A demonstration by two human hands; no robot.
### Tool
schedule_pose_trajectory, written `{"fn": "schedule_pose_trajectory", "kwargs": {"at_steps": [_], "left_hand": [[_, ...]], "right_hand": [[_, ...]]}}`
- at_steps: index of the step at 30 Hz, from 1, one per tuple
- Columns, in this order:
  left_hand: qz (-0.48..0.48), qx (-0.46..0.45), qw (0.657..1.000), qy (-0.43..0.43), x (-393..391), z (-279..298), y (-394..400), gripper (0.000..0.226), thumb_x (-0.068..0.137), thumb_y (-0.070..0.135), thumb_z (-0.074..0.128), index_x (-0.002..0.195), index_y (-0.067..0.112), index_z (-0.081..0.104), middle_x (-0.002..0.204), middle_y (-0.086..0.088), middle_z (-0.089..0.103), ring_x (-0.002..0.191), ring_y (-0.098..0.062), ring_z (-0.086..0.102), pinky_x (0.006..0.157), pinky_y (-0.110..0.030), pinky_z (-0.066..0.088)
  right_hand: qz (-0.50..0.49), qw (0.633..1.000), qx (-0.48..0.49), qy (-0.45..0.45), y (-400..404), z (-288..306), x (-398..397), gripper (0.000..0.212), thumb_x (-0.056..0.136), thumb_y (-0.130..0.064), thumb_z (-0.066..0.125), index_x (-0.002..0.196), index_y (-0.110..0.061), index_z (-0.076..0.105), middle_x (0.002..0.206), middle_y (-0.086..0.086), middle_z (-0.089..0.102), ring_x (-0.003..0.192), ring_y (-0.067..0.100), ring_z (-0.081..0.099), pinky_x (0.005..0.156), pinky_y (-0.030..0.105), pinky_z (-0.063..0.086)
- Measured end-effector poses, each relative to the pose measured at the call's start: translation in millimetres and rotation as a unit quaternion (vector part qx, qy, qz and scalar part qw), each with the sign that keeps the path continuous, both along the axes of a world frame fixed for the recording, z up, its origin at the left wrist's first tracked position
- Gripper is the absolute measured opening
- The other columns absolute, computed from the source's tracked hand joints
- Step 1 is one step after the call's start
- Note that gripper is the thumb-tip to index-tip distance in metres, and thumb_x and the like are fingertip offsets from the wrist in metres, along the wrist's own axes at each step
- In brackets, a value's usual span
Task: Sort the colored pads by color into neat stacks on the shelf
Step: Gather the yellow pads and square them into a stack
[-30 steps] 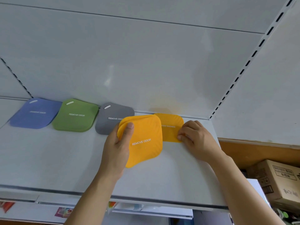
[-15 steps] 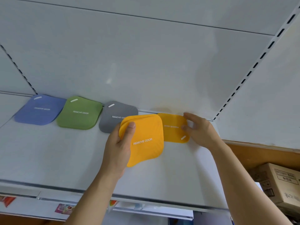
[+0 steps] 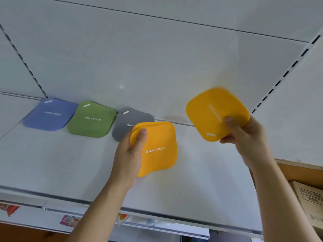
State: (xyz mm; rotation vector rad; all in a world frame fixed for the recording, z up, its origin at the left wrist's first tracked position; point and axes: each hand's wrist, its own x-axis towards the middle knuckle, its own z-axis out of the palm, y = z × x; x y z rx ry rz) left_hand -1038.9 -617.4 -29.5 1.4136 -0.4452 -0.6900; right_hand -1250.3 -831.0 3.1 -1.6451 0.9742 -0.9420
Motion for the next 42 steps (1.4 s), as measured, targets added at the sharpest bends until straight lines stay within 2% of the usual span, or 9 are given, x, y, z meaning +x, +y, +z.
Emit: {"fn": "schedule_pose_trajectory", "kwargs": {"at_steps": [4,8,11,18,21,26,32,37,42], "left_hand": [[-0.006,0.01,1.0,-0.008,-3,4,-7,0.03,0.097,0.061,0.058,0.116,0.043,0.072,0.115,0.019,0.076,0.112,-0.01,0.07,0.098,-0.048,0.058],[-0.036,0.021,0.999,-0.012,-6,10,-13,0.031,0.094,0.061,0.056,0.116,0.045,0.07,0.112,0.027,0.074,0.112,-0.005,0.068,0.098,-0.041,0.057],[-0.045,0.026,0.999,0.005,-7,14,-17,0.049,0.089,0.069,0.056,0.129,0.042,0.067,0.125,0.019,0.072,0.121,-0.01,0.065,0.108,-0.05,0.052],[-0.081,0.038,0.994,0.058,-12,16,-19,0.061,0.088,0.073,0.048,0.137,0.039,0.061,0.121,0.024,0.064,0.131,-0.011,0.057,0.117,-0.048,0.043],[-0.095,0.032,0.994,0.035,-16,18,-16,0.045,0.084,0.072,0.048,0.111,0.042,0.068,0.116,0.027,0.068,0.117,0.002,0.063,0.109,-0.035,0.047],[-0.139,0.018,0.989,-0.048,-14,15,-16,0.05,0.084,0.068,0.071,0.124,0.037,0.069,0.117,0.008,0.078,0.112,-0.015,0.073,0.101,-0.053,0.056],[-0.081,0.053,0.989,-0.108,-9,-1,-20,0.041,0.086,0.047,0.079,0.125,0.035,0.07,0.114,0.014,0.078,0.11,-0.013,0.072,0.101,-0.052,0.056],[-0.084,0.044,0.992,-0.078,-6,-6,-16,0.037,0.085,0.049,0.074,0.118,0.032,0.073,0.11,0.007,0.079,0.107,-0.017,0.074,0.1,-0.054,0.057],[-0.083,0.011,0.996,-0.009,-8,-1,-17,0.044,0.094,0.061,0.059,0.116,0.026,0.075,0.108,0.009,0.08,0.106,-0.009,0.075,0.091,-0.035,0.061]], "right_hand": [[0.087,0.995,-0.037,0.011,19,25,-15,0.05,0.102,0.003,0.048,0.11,-0.043,0.065,0.103,-0.002,0.07,0.098,0.028,0.071,0.085,0.059,0.062],[0.159,0.961,-0.131,0.185,35,60,-29,0.036,0.092,-0.015,0.062,0.113,-0.044,0.064,0.089,-0.011,0.071,0.081,0.01,0.068,0.071,0.034,0.057],[0.215,0.923,-0.167,0.271,47,81,-26,0.033,0.09,-0.004,0.069,0.103,-0.034,0.073,0.093,-0.013,0.076,0.089,0.005,0.073,0.077,0.025,0.06],[0.24,0.889,-0.269,0.282,46,54,27,0.02,0.091,-0.026,0.078,0.106,-0.04,0.073,0.098,-0.031,0.068,0.092,-0.013,0.06,0.077,0.003,0.041],[0.29,0.87,-0.314,0.246,47,34,46,0.018,0.095,-0.026,0.073,0.112,-0.032,0.075,0.105,-0.022,0.07,0.092,-0.006,0.063,0.08,0.01,0.045],[0.231,0.904,-0.297,0.206,54,19,54,0.042,0.091,-0.032,0.079,0.124,-0.044,0.056,0.111,-0.017,0.073,0.094,-0.009,0.063,0.079,0.013,0.049],[0.21,0.922,-0.261,0.194,65,-4,40,0.061,0.092,-0.017,0.076,0.14,-0.043,0.046,0.121,-0.026,0.066,0.112,-0.017,0.054,0.089,0.0,0.038],[0.089,0.976,-0.138,0.141,48,-26,13,0.026,0.097,-0.018,0.074,0.1,-0.044,0.069,0.098,-0.017,0.074,0.092,0.006,0.067,0.083,0.029,0.055],[0.139,0.973,-0.161,0.093,64,-13,10,0.042,0.102,-0.006,0.063,0.097,-0.047,0.069,0.093,-0.02,0.072,0.081,0.009,0.064,0.067,0.012,0.042]]}}
